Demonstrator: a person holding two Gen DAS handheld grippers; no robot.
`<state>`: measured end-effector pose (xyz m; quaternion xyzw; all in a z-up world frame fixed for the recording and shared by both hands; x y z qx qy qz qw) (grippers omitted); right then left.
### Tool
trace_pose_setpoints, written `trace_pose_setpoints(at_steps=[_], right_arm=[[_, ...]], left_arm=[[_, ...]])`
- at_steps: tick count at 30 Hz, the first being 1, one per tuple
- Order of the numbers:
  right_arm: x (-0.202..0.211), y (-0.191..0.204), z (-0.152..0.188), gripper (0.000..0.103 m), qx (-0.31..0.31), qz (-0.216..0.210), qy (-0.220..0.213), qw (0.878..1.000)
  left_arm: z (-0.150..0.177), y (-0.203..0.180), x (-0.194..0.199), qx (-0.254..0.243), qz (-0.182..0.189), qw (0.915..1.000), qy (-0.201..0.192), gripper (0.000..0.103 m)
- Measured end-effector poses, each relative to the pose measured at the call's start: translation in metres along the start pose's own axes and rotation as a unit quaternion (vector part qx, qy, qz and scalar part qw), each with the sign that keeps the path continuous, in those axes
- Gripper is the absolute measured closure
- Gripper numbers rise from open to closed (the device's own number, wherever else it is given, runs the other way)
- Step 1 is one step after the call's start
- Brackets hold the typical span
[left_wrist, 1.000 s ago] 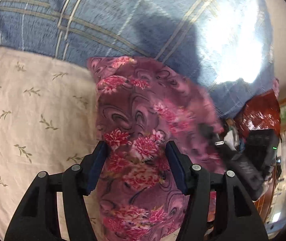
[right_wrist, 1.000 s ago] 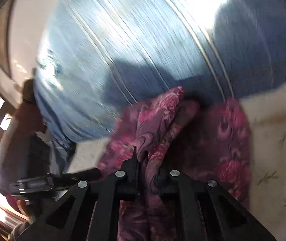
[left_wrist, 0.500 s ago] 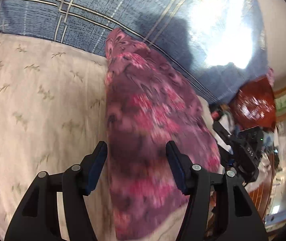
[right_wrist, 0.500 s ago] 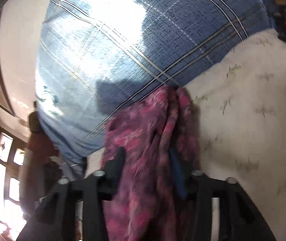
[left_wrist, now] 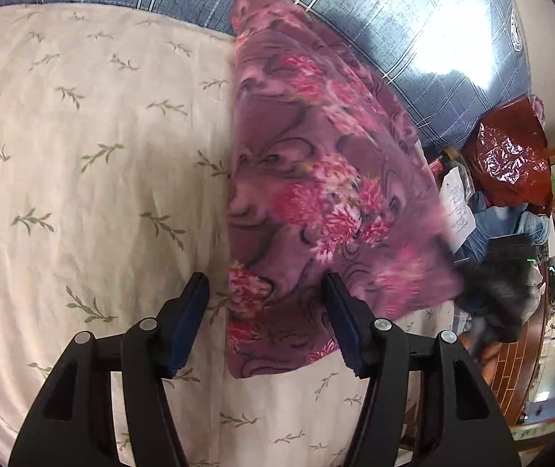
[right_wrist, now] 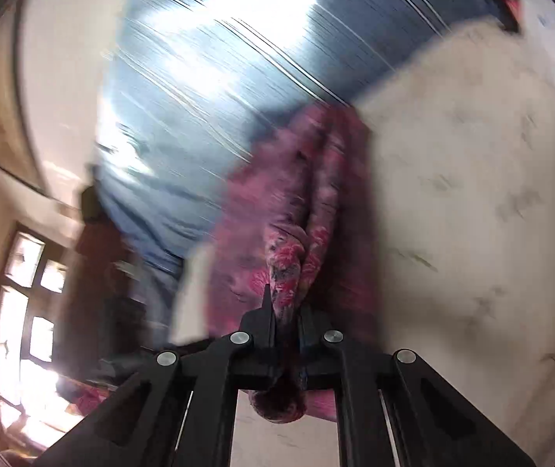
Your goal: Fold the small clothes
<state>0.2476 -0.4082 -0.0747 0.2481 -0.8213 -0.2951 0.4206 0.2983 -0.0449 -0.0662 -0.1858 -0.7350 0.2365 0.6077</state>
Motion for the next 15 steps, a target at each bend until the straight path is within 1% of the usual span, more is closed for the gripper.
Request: trace_pose_setpoints(at_steps=[1,2,3,5,6,7,8,9,10,12,14,15], right_arm=[[-0.012,-0.009,0.007,0.097,-0.007,0.015,0.028,0.999],[-0.010,-0.011,0.009,0.095,-0.015,0.006,0.026,1.000],[-0.004,-0.010,0.008,0.091,-0.018,0.006,0.017,1.000],[0.013,-0.001,-0.003,0.079,-0.011,0.029,-0.009,0.999],[0.023,0.003,-0.012,0.076,-0.001,0.043,-0.029,0.999],[0.035,0.013,-0.025,0.073,0.020,0.051,-0.063,0.997],[0.041,0.025,-0.036,0.073,0.044,0.045,-0.086,0.994],[0.037,0.032,-0.044,0.073,0.058,0.042,-0.095,0.993],[0.027,0.050,-0.054,0.073,0.082,0.038,-0.102,0.991],[0.005,0.063,-0.065,0.073,0.110,0.037,-0.096,0.989],[-0.015,0.064,-0.067,0.075,0.122,0.047,-0.081,0.988],[-0.033,0.056,-0.065,0.076,0.127,0.064,-0.060,0.988]], left_arm=[[0.001,-0.001,0.003,-0.004,-0.006,1.0000,0.000,0.043],[0.003,0.001,0.008,-0.010,-0.011,0.9999,0.003,0.043],[0.005,0.001,0.013,-0.018,-0.009,0.9998,0.004,0.043],[0.008,-0.004,0.031,-0.038,0.011,0.9992,-0.010,0.043],[0.007,-0.009,0.038,-0.045,0.019,0.9986,-0.021,0.043],[0.003,-0.015,0.047,-0.051,0.027,0.9978,-0.033,0.043],[-0.002,-0.023,0.052,-0.059,0.031,0.9967,-0.047,0.043],[-0.007,-0.032,0.055,-0.069,0.031,0.9954,-0.058,0.043],[-0.013,-0.039,0.054,-0.077,0.029,0.9943,-0.067,0.043],[-0.022,-0.049,0.044,-0.091,0.012,0.9928,-0.078,0.043],[-0.024,-0.047,0.025,-0.097,-0.006,0.9928,-0.070,0.043],[-0.024,-0.049,0.012,-0.097,-0.019,0.9929,-0.066,0.043]])
Point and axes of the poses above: each gripper's, at about its wrist camera, not at the fingertips, and x roughly against the way its jaws point, y to its left, z to its underside, the point moved 4 cm from there along -x, roughly the way its jaws point, and after that the axes turned 11 degrees about x, right-handed, at the moved point
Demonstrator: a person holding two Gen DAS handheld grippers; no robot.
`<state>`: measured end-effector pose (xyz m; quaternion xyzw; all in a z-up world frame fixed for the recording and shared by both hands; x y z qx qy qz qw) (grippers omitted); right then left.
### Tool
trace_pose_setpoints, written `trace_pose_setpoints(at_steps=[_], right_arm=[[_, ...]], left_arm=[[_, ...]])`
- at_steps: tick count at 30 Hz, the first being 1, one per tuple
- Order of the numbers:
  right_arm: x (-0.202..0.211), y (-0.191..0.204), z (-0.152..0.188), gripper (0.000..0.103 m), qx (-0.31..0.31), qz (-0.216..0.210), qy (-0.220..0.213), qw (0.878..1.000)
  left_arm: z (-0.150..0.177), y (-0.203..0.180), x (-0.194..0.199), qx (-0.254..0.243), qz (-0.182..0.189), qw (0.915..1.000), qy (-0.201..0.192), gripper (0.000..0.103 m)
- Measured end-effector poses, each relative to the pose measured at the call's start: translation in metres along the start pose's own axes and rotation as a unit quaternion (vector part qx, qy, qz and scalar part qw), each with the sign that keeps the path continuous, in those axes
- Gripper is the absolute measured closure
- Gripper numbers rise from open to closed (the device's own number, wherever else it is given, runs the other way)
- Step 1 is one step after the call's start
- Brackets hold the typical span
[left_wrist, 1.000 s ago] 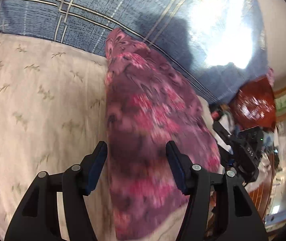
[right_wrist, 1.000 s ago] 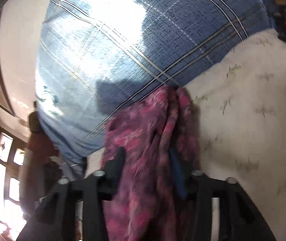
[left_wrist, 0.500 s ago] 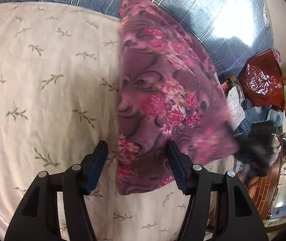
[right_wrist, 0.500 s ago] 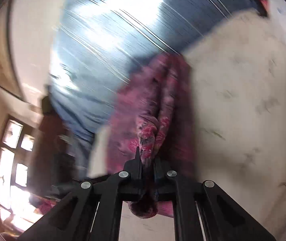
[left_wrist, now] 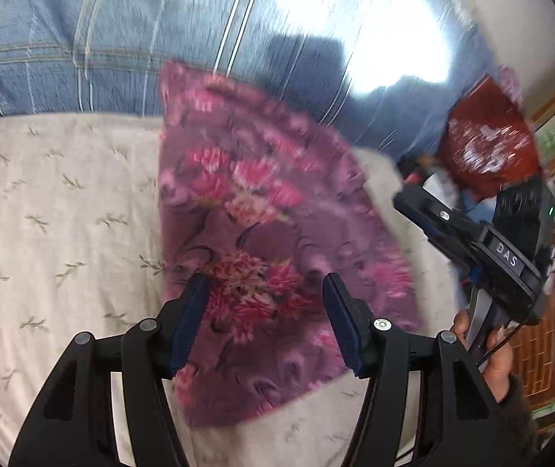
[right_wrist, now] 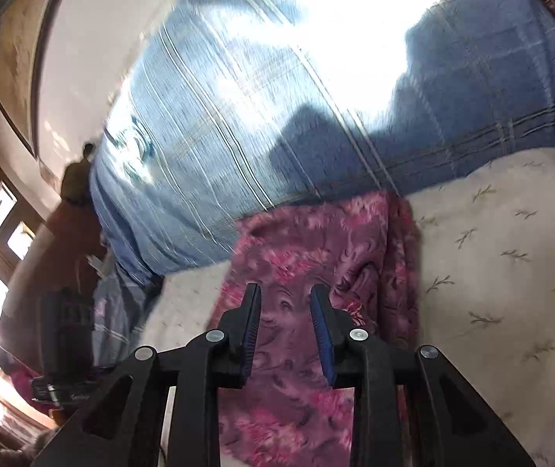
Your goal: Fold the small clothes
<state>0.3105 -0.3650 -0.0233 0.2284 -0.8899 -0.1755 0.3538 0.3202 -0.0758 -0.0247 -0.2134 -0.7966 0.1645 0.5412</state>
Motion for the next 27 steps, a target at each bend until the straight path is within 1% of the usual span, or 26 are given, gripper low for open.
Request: trace_pose_setpoints(at_steps=[1,2,3,4,5,6,7,8,9,10,11,12,13,14,15,16,17,18,19,21,24,25,27], right_arm=[[-0.017,-0.008,0.008,0.078,0.004,0.026,0.028,0.999],[-0.037,-0.016,0.020,0.080,0.002,0.053,0.065,0.996],[-0.046,-0.026,0.031,0.080,-0.006,0.052,0.081,0.995],[-0.038,-0.030,0.031,0.081,-0.023,0.034,0.046,0.998],[-0.033,-0.034,0.030,0.081,-0.043,0.029,0.047,0.998],[-0.027,-0.036,0.023,0.079,-0.056,0.019,0.042,0.997],[-0.020,-0.036,0.015,0.074,-0.054,0.016,0.021,0.998],[-0.013,-0.035,0.006,0.074,-0.043,0.022,0.001,0.999],[-0.009,-0.033,-0.006,0.074,-0.028,0.024,-0.015,0.999],[-0.011,-0.031,-0.016,0.074,-0.021,0.022,-0.019,0.999],[-0.015,-0.028,-0.025,0.074,-0.015,0.026,-0.020,0.999],[-0.018,-0.028,-0.031,0.074,-0.011,0.031,-0.020,0.999],[-0.026,-0.031,-0.033,0.074,-0.005,0.036,-0.013,0.999],[-0.038,-0.034,-0.033,0.074,0.005,0.049,0.002,0.999],[-0.045,-0.035,-0.031,0.074,0.012,0.062,0.016,0.998],[-0.063,-0.042,-0.024,0.076,0.024,0.087,0.054,0.994],[-0.080,-0.050,-0.014,0.081,0.036,0.115,0.093,0.988],[-0.094,-0.054,-0.004,0.081,0.050,0.130,0.120,0.983],[-0.091,-0.054,-0.004,0.082,0.067,0.132,0.092,0.985],[-0.089,-0.056,-0.004,0.082,0.058,0.128,0.098,0.985],[-0.082,-0.059,-0.001,0.082,0.055,0.123,0.096,0.986],[-0.079,-0.060,-0.001,0.080,0.051,0.121,0.095,0.987],[-0.073,-0.063,0.001,0.079,0.043,0.119,0.093,0.988]], left_arm=[[0.002,0.003,-0.010,-0.003,-0.014,0.9999,0.004,0.043],[0.005,0.004,-0.017,-0.015,-0.024,0.9996,0.004,0.043],[0.010,0.003,-0.016,-0.034,-0.032,0.9989,0.000,0.043],[0.012,-0.001,-0.012,-0.053,-0.036,0.9979,-0.005,0.043],[0.013,-0.006,-0.006,-0.069,-0.027,0.9973,-0.005,0.043],[0.011,-0.010,0.002,-0.074,-0.003,0.9972,-0.006,0.043],[0.007,-0.014,0.009,-0.073,0.016,0.9971,-0.011,0.043],[-0.001,-0.017,0.017,-0.071,0.026,0.9968,-0.026,0.043],[-0.010,-0.020,0.020,-0.069,0.025,0.9965,-0.041,0.040],[-0.019,-0.022,0.021,-0.068,0.015,0.9957,-0.060,0.036],[-0.033,-0.022,0.018,-0.065,-0.014,0.9940,-0.086,0.029],[-0.041,-0.020,0.012,-0.062,-0.039,0.9923,-0.099,0.028],[-0.049,-0.017,0.003,-0.061,-0.063,0.9909,-0.102,0.028],[-0.058,-0.017,-0.017,-0.059,-0.086,0.9906,-0.089,0.028],[-0.061,-0.013,-0.030,-0.057,-0.099,0.9907,-0.074,0.028],[-0.063,-0.007,-0.044,-0.053,-0.115,0.9902,-0.060,0.028],[-0.063,-0.001,-0.056,-0.047,-0.131,0.9889,-0.052,0.024],[-0.063,0.001,-0.060,-0.045,-0.133,0.9885,-0.055,0.020],[-0.063,0.003,-0.061,-0.040,-0.132,0.9885,-0.061,0.019],[-0.064,0.008,-0.060,-0.028,-0.123,0.9900,-0.064,0.018],[-0.064,0.011,-0.060,-0.021,-0.121,0.9906,-0.061,0.017],[-0.062,0.009,-0.067,-0.021,-0.121,0.9906,-0.060,0.017],[-0.061,0.010,-0.067,-0.015,-0.122,0.9907,-0.058,0.017]])
Point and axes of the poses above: each gripper's, at about its wrist camera, not at the fingertips, and x roughly against the way its jaws point, y to its left, z to its underside, the point moved 4 cm from there along -x, roughly the way its jaws point, and after that the axes turned 11 degrees about x, right-handed, at the moved point
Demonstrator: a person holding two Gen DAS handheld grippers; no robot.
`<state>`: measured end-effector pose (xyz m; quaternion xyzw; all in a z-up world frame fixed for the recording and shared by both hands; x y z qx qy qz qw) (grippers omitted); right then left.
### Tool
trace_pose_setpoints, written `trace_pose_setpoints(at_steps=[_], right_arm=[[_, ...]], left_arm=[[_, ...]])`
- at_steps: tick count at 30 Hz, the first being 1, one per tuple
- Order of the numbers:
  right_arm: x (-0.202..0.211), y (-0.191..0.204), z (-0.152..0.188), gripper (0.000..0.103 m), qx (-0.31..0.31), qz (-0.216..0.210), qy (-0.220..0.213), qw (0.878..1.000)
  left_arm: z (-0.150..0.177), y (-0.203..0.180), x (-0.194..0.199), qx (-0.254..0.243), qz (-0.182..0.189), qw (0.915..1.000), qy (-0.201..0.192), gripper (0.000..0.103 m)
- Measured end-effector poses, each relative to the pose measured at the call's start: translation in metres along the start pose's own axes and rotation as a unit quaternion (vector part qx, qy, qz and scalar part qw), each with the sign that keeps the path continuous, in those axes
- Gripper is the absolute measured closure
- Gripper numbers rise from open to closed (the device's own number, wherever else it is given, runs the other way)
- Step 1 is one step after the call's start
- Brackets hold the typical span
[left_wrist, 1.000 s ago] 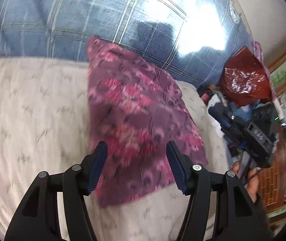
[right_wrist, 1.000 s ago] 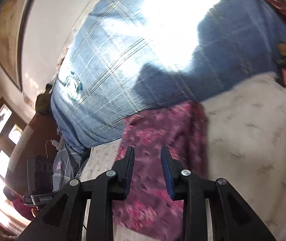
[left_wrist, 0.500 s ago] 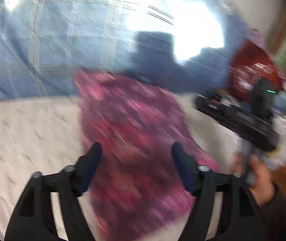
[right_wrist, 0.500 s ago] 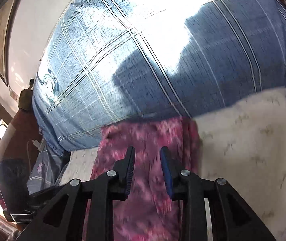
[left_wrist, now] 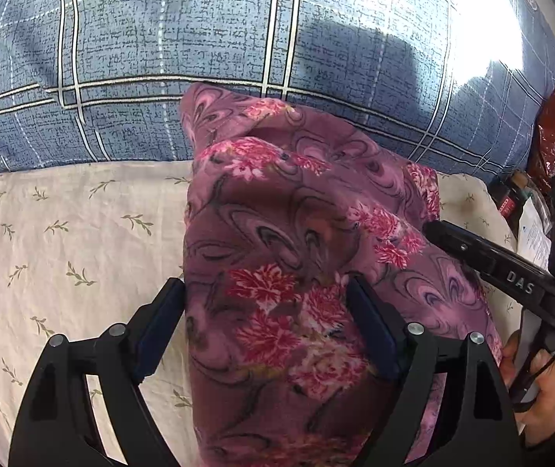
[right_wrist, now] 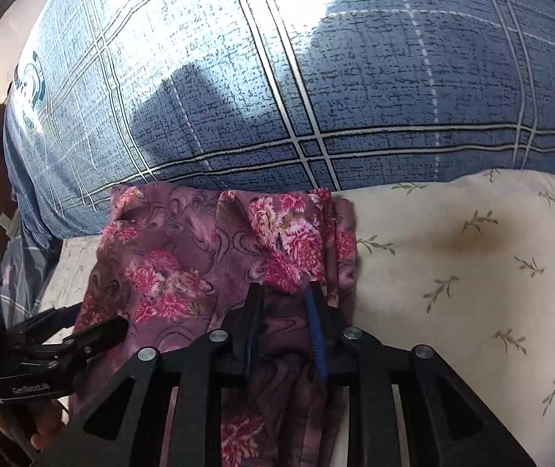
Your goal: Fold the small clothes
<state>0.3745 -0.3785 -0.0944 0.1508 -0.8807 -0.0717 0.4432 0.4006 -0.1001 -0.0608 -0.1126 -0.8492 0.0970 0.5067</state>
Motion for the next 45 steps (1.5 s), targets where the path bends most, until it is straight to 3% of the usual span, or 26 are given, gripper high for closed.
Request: trace_pose_setpoints(at_steps=[3,5,6,10,15,18,21,22,23,24,26,27,29,32,34,38,39,42,43,45], right_arm=[[0.015,-0.002,0.001,0.077,-0.005,0.007,0.004,1.000],[0.022,-0.008,0.009,0.057,-0.009,0.019,0.018,1.000],[0.024,-0.005,0.009,0.055,-0.012,0.020,0.021,1.000],[0.051,-0.017,0.015,0.055,-0.026,0.017,-0.001,1.000],[0.064,-0.033,0.003,0.055,-0.068,-0.008,-0.024,0.997],[0.049,-0.042,-0.006,0.055,-0.102,-0.036,-0.024,0.994],[0.014,-0.033,-0.015,0.055,-0.118,-0.051,0.004,0.992],[0.007,-0.030,-0.016,0.060,-0.113,-0.052,0.010,0.992],[0.003,-0.026,-0.018,0.085,-0.096,-0.049,0.017,0.994],[0.008,-0.017,-0.024,0.092,-0.054,-0.046,0.006,0.997],[0.022,-0.016,-0.029,0.093,-0.036,-0.034,-0.036,0.998],[0.017,-0.026,-0.026,0.092,-0.060,-0.036,-0.021,0.997],[0.004,-0.039,-0.013,0.090,-0.084,-0.035,0.024,0.996],[0.033,-0.043,-0.008,0.082,-0.081,-0.047,-0.014,0.996],[0.060,-0.051,0.002,0.078,-0.099,-0.084,-0.034,0.991],[0.086,-0.055,0.032,0.044,-0.112,-0.129,-0.026,0.985],[0.090,-0.055,0.043,0.044,-0.112,-0.130,-0.021,0.985],[0.085,-0.045,0.070,0.048,-0.118,-0.146,0.009,0.982],[0.088,-0.042,0.069,0.061,-0.094,-0.113,-0.003,0.989],[0.095,-0.036,0.072,0.066,-0.069,-0.068,-0.001,0.995]], left_arm=[[0.002,0.004,0.001,0.002,-0.003,1.0000,-0.001,0.017],[0.006,0.003,0.003,0.003,-0.005,1.0000,-0.001,0.017],[0.007,0.003,0.004,0.005,-0.005,1.0000,0.000,0.017],[0.006,0.001,0.003,0.014,-0.003,0.9999,0.007,0.017],[-0.017,0.026,0.011,0.076,0.050,0.9957,0.014,0.018],[-0.032,0.042,0.001,0.107,0.058,0.9919,0.036,0.018],[-0.046,0.036,-0.005,0.092,0.040,0.9944,0.034,0.018],[-0.051,0.032,-0.007,0.086,0.037,0.9952,0.030,0.018],[-0.056,0.027,-0.009,0.080,0.037,0.9958,0.027,0.018],[-0.061,0.024,-0.010,0.075,0.035,0.9963,0.023,0.018],[-0.070,0.023,-0.022,0.072,0.011,0.9972,0.015,0.018],[-0.072,0.025,-0.032,0.074,-0.003,0.9970,0.022,0.018],[-0.070,0.035,-0.051,0.098,-0.012,0.9931,0.064,0.019],[-0.069,0.050,-0.031,0.117,0.035,0.9909,0.057,0.020],[-0.062,0.061,-0.009,0.119,0.057,0.9899,0.051,0.020],[-0.034,0.071,0.016,0.131,0.115,0.9824,0.068,0.020],[-0.024,0.069,0.016,0.134,0.129,0.9793,0.079,0.020],[0.000,0.051,0.006,0.126,0.134,0.9755,0.120,0.020],[0.004,0.047,0.007,0.116,0.119,0.9802,0.108,0.020],[0.005,0.043,0.013,0.105,0.099,0.9846,0.098,0.020]])
Point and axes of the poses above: each gripper's, at about its wrist camera, not at the fingertips, and x roughly against the way its jaws point, y to its left, z to its underside, the point moved 4 cm from there along -x, roughly the way its jaws point, and after that the axes turned 11 degrees about x, right-handed, at the moved point
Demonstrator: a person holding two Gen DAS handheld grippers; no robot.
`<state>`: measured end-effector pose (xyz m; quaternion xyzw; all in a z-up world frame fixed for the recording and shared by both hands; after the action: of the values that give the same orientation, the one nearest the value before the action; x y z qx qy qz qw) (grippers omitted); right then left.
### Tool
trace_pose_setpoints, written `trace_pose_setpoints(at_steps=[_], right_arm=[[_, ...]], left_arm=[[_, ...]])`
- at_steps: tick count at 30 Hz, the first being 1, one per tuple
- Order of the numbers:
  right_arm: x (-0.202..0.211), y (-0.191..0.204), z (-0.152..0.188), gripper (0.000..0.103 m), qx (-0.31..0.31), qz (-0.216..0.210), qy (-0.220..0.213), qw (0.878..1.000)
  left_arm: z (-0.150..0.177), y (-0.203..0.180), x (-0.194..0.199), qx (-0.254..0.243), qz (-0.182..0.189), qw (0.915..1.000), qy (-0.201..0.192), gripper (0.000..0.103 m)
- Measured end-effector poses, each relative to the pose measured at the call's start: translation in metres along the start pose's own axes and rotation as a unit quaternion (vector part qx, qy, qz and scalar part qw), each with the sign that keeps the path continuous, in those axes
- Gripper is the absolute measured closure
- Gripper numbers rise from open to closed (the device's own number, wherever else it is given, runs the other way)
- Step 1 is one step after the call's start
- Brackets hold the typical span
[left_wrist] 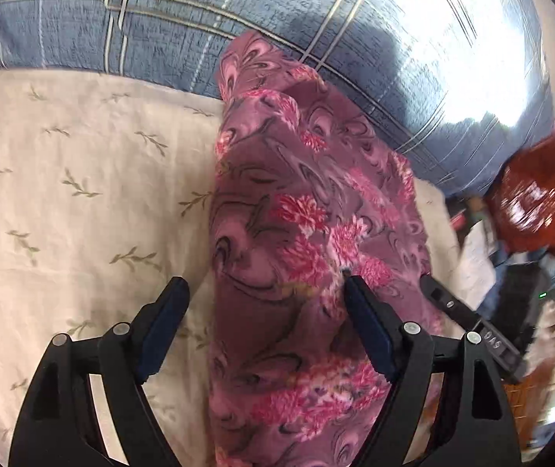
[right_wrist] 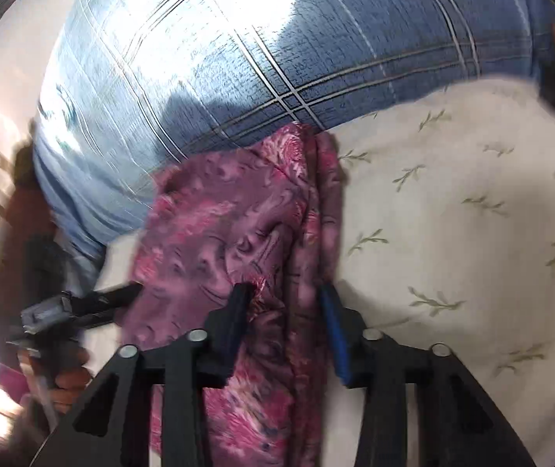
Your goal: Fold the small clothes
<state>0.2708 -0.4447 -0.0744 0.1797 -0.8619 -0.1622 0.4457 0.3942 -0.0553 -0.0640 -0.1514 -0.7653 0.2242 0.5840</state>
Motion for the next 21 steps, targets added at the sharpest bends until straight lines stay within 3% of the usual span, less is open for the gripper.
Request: trace_pose_setpoints(at_steps=[2,3,5,7,10,12,13,15,16,18,21], right_arm=[[0.013,-0.006,0.002,0.060,-0.028,0.001,-0.003,1.000],[0.021,-0.010,0.003,0.058,-0.043,-0.025,-0.008,0.999],[0.025,-0.022,0.010,0.041,-0.077,-0.071,-0.014,0.994],[0.021,-0.024,0.015,0.041,-0.088,-0.094,-0.019,0.991],[0.015,-0.010,0.016,0.038,-0.054,-0.136,-0.014,0.989],[0.009,0.005,0.011,0.034,-0.031,-0.129,-0.011,0.991],[0.006,0.008,0.009,0.035,-0.027,-0.120,-0.009,0.992],[0.000,0.012,0.005,0.059,-0.026,-0.091,-0.014,0.995],[0.002,0.014,0.006,0.075,-0.023,-0.086,-0.020,0.996],[-0.003,0.026,0.002,0.077,-0.005,-0.059,-0.036,0.998],[0.004,0.039,0.003,0.078,0.010,-0.033,-0.045,0.998]], left_arm=[[0.003,0.007,0.004,0.021,0.035,0.9990,0.018,0.021],[0.004,0.010,0.008,0.024,0.051,0.9981,0.025,0.021],[0.002,0.022,0.012,0.033,0.068,0.9966,0.034,0.021],[0.000,0.030,0.004,0.047,0.075,0.9951,0.046,0.020],[0.000,0.017,0.000,0.055,0.097,0.9929,0.041,0.018],[0.003,0.007,-0.005,0.048,0.099,0.9926,0.049,0.020],[0.003,0.002,-0.007,0.038,0.081,0.9954,0.035,0.025],[0.006,-0.006,-0.007,0.012,0.048,0.9988,0.007,0.047],[0.008,-0.006,-0.005,0.013,0.048,0.9987,-0.002,0.052],[0.009,-0.007,0.006,0.013,0.056,0.9982,-0.016,0.067],[0.012,-0.011,0.021,0.000,0.047,0.9985,-0.029,0.069]])
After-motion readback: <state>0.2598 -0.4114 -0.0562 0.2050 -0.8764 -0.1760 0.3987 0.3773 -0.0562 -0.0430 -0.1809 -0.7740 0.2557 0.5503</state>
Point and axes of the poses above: each gripper's, at about its wrist camera, not at the fingertips, and x roughly against the way its jaws point, y to its left, z to its underside, the point moved 4 cm from there along -x, roughly the way its jaws point, and after that the axes turned 11 degrees about x, right-handed, at the moved point
